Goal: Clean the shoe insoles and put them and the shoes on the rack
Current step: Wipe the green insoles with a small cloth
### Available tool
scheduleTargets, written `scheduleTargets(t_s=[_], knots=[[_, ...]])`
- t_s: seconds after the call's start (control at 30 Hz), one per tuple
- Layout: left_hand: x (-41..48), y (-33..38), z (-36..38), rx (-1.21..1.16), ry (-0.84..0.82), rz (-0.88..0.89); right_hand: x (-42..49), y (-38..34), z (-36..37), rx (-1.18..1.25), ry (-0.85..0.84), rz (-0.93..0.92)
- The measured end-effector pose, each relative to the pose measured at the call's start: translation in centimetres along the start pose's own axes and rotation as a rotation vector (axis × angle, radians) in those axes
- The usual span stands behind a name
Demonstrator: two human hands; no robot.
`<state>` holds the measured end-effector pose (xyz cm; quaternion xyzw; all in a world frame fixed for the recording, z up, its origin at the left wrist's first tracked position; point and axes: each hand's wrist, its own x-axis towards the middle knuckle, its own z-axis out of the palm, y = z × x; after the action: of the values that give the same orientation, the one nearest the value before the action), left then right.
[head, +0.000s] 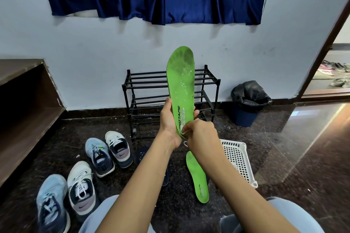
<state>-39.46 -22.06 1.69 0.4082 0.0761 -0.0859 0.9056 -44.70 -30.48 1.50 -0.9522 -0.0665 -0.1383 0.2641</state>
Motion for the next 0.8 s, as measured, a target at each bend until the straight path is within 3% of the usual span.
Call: scheduleTargets(t_s=[0.37, 0.53, 0.63, 0.8], knots=[[-0.5, -1.2, 0.0, 0.001, -0.002, -0.065, 3.1, 1.0, 0.6, 0.018, 0.278, -0.237], [-0.4, -0.3, -0.1, -0.013, -0.042, -0.054, 3.1, 0.7, 0.1, 0.066, 0.304, -0.262], [-0.5, 0.1, -0.2, -0.014, -0.046, -0.045, 2.7, 0.6, -0.3, 0.088, 0.239, -0.267], [-0.2, 0.9, -0.7, -0.072, -0.041, -0.030, 0.7, 0.5, -0.8, 0.051, -0.028, -0.173]])
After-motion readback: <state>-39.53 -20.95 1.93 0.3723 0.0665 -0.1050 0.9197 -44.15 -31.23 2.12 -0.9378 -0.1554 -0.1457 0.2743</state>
